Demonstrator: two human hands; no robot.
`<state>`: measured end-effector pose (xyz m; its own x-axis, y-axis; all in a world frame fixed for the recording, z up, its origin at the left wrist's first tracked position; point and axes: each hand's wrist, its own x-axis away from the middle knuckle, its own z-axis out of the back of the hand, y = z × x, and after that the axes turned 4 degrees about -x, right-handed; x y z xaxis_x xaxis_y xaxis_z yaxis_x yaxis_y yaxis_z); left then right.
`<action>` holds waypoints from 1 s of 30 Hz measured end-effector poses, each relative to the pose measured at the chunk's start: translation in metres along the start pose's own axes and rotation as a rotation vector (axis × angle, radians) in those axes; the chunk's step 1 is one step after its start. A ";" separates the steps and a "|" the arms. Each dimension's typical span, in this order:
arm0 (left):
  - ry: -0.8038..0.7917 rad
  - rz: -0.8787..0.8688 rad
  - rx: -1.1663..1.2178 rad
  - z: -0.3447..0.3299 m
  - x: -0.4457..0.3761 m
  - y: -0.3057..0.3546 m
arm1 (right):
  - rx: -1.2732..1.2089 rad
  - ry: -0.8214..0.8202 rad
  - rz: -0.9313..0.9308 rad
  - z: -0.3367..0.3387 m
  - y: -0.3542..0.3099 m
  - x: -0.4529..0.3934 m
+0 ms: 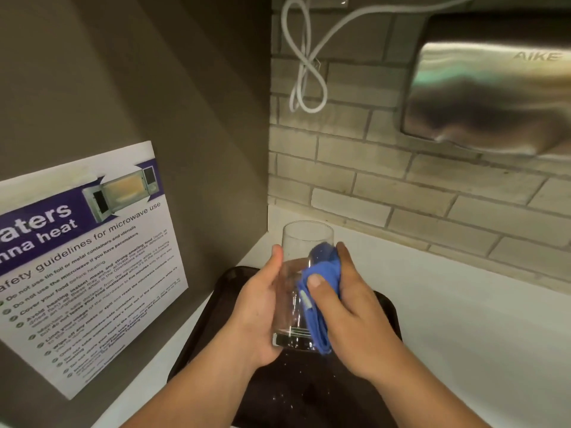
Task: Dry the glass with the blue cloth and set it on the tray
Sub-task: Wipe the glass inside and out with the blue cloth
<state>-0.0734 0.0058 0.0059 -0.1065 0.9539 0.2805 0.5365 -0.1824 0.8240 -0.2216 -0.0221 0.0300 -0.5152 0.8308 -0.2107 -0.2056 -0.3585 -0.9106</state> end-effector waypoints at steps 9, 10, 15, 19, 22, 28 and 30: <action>-0.070 -0.031 0.023 -0.012 0.005 -0.002 | -0.093 0.165 -0.011 -0.003 0.000 -0.023; -0.083 -0.029 0.029 -0.011 0.004 -0.002 | -0.210 0.173 -0.082 -0.002 -0.001 -0.028; 0.048 0.028 0.049 -0.003 -0.007 0.006 | -0.205 -0.123 -0.179 0.007 0.003 -0.006; 0.011 0.020 0.003 0.004 -0.006 0.005 | 0.069 -0.123 -0.126 -0.010 0.008 0.013; -0.113 0.052 -0.017 0.000 0.000 -0.001 | -0.014 0.118 -0.032 -0.003 0.000 -0.006; -0.073 0.010 -0.021 -0.010 0.006 0.004 | -0.033 0.177 0.005 0.004 0.001 -0.026; -0.059 -0.021 -0.007 -0.017 0.007 0.002 | -0.061 0.178 -0.018 -0.002 0.002 -0.029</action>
<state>-0.0870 0.0085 0.0182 -0.0682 0.9700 0.2336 0.5290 -0.1633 0.8328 -0.2059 -0.0460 0.0338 -0.3556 0.9010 -0.2485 -0.1600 -0.3206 -0.9336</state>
